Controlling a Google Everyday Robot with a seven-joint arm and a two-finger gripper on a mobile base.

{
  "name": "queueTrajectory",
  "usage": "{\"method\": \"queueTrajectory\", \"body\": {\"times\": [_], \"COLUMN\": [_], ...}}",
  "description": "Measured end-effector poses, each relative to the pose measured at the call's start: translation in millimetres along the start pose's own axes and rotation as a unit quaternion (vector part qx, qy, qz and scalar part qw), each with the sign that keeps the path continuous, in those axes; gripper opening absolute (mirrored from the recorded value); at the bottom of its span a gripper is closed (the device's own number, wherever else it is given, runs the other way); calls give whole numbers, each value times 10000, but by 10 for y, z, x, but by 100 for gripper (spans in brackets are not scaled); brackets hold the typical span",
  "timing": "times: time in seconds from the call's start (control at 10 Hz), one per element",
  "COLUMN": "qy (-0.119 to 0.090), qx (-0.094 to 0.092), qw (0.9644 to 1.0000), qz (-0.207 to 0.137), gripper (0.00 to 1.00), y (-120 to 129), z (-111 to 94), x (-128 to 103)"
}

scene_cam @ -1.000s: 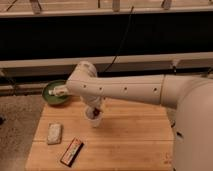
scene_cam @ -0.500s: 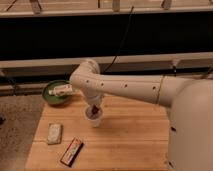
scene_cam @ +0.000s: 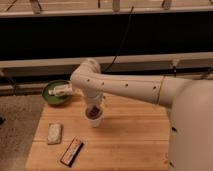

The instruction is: Place the pepper in the ceramic cup

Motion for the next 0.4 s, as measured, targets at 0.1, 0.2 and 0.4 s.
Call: {"method": "queueTrajectory", "body": {"times": [0.1, 0.2, 0.4], "qy": [15, 62, 105], "qx": [17, 18, 7], "qw": [10000, 10000, 9999], "qz": [1, 22, -1], "gripper": [80, 80, 80], "y": [10, 22, 25], "z": [-14, -36, -69], "x": [-6, 24, 41]}}
